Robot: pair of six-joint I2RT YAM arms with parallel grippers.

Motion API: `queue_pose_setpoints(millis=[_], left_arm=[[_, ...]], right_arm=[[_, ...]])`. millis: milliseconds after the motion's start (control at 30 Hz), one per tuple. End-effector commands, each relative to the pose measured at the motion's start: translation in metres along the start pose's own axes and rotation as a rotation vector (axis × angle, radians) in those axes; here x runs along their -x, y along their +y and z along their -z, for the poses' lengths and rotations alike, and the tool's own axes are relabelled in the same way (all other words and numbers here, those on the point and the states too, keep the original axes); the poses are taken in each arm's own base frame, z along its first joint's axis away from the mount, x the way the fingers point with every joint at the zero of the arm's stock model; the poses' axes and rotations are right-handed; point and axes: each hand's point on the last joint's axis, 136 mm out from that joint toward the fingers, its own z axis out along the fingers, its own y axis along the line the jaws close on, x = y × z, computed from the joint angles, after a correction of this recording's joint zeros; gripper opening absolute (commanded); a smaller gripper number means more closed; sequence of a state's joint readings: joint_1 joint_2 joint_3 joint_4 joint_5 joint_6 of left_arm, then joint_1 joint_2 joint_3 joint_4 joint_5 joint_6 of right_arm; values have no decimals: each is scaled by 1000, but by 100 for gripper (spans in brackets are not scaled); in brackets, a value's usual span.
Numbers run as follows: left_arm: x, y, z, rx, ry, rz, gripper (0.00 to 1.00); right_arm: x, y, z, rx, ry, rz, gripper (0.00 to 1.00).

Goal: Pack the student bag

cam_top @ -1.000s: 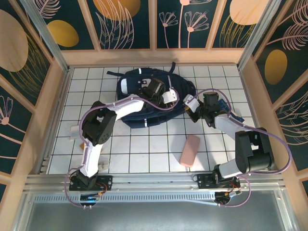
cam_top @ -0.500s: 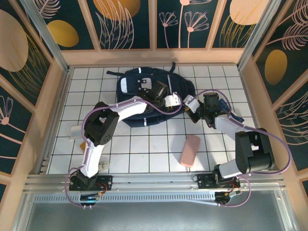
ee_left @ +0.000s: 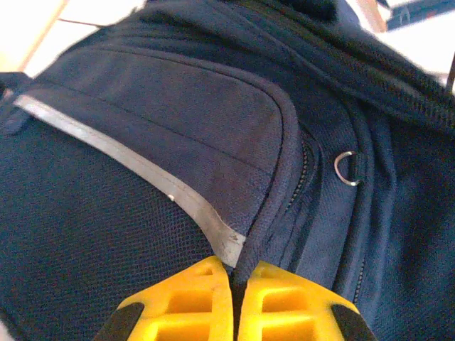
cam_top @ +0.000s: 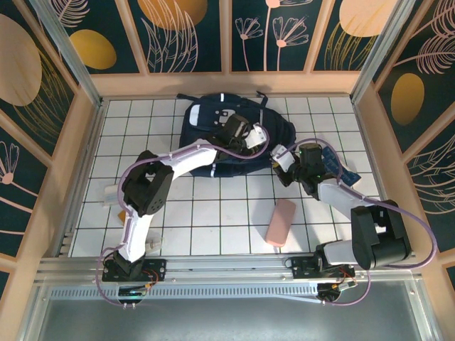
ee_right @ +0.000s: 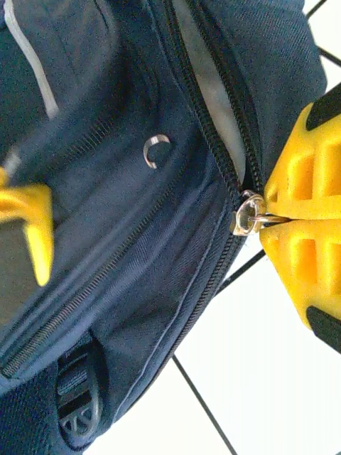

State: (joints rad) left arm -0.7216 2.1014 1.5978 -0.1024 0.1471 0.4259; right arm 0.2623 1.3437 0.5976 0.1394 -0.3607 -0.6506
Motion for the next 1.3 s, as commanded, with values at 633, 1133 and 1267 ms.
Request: queue_pose_setpoints(millis=[633,1133,1267], left_arm=[[116,85,82,247,-396,373,0],[133,98,123,193,-520,331,0],[122,95,139,129,-565,266,0]], right_arm=[[72,79,-52,174,-133,-23,0],[112,115,-67,230,-237,-4,14],[114,105,-37,183,-273,-42,32]])
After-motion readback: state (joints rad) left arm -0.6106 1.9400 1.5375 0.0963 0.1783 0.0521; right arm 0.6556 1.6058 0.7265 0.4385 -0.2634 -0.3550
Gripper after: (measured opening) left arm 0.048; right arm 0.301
